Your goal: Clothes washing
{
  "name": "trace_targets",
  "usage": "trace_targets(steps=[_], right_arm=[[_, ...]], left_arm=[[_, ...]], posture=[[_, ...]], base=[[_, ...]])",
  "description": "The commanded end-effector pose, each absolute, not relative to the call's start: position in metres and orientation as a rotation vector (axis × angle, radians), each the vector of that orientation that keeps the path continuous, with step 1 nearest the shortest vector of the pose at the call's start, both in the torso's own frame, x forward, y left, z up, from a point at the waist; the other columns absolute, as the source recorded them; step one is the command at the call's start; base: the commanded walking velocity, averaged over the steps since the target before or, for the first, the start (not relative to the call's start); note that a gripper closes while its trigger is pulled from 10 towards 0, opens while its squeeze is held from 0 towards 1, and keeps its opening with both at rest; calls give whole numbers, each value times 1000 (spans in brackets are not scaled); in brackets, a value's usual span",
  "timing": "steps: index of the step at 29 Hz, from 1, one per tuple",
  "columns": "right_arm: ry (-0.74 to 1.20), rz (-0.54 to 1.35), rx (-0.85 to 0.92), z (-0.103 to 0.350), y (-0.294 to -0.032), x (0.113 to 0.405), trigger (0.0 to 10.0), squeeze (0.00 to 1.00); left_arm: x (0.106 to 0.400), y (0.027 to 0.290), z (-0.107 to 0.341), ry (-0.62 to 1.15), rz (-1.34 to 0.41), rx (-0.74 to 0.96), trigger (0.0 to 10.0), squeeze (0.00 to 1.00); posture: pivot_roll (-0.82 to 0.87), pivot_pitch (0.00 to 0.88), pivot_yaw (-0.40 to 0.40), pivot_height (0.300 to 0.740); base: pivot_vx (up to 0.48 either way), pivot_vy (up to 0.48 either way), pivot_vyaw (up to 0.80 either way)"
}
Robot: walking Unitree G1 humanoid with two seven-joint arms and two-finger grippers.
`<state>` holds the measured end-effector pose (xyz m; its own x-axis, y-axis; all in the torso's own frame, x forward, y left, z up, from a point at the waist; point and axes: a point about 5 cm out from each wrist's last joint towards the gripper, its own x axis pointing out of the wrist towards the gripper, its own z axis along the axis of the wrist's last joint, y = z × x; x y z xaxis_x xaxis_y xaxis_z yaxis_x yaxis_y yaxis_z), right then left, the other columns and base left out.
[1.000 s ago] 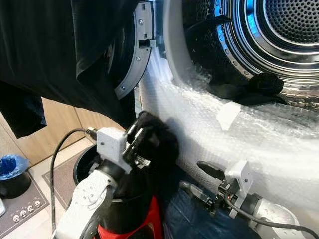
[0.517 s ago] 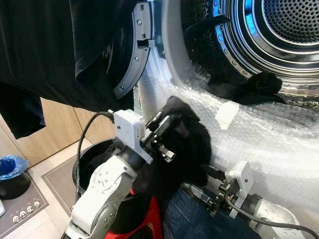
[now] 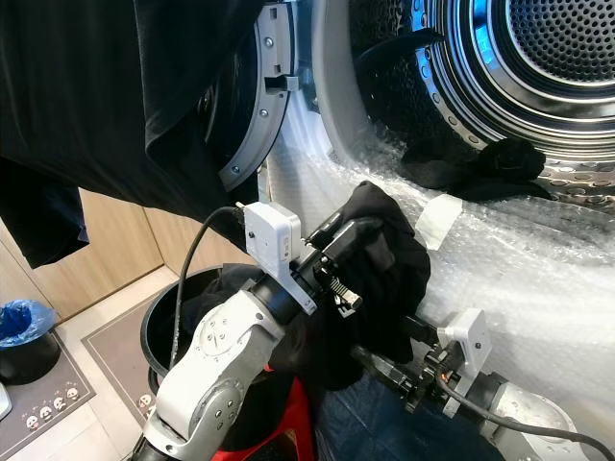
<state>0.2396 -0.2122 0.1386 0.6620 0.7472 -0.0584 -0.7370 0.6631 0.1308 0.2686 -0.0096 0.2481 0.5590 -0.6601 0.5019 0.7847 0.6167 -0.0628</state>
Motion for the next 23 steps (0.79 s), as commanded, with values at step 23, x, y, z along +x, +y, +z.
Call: trace_targets(steps=[23], right_arm=[[208, 746, 207, 130, -152, 235, 10000, 0]], left_arm=[[269, -52, 277, -531, -958, -279, 10000, 0]], posture=[[-87, 0, 13, 740]], base=[[0, 0, 0]])
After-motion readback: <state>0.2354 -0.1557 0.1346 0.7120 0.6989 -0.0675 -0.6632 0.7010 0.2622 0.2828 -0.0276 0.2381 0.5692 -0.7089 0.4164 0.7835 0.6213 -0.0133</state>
